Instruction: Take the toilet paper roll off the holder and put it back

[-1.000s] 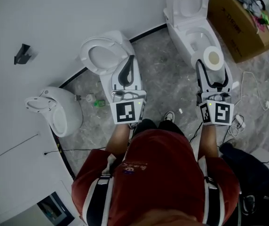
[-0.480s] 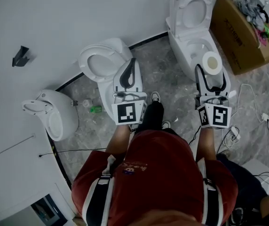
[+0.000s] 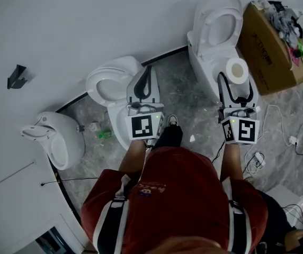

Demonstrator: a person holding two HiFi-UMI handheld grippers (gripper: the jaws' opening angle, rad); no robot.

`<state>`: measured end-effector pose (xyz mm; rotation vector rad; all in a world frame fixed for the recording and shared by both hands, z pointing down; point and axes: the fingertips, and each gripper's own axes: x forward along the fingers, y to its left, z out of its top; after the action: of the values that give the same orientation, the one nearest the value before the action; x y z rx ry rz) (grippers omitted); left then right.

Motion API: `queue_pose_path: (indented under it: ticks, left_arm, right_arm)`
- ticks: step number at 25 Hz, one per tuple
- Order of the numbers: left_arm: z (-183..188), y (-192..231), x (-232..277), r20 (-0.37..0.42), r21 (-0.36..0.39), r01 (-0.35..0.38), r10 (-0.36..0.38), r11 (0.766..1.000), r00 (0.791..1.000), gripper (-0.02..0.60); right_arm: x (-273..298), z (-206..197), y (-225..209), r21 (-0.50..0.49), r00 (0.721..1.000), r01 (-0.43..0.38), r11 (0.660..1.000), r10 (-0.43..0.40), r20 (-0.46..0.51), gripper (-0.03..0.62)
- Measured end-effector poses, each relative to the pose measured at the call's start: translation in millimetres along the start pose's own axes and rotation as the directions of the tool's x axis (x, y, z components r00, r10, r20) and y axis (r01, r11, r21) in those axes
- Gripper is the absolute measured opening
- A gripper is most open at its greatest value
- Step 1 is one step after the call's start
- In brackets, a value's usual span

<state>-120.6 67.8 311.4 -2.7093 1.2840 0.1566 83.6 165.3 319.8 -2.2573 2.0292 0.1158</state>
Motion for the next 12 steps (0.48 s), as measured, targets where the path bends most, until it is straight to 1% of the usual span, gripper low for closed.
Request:
queue_pose_path:
  ticks: [5, 12]
  left_arm:
    - [-9, 43, 40, -0.005, -0.005, -0.021, 0.021, 1.0, 1.0, 0.014]
    - [-17, 101, 92, 0.002, -0.018, -0.041, 0.041, 0.999, 0.999, 0.014]
  right_arm:
    - [59, -8, 6, 0.002, 1.0, 0.001, 1.0, -0.001, -0.024, 0.313]
    - [139, -8, 21, -0.012, 1.0, -0.015, 1.0, 0.015, -0.022, 0.313]
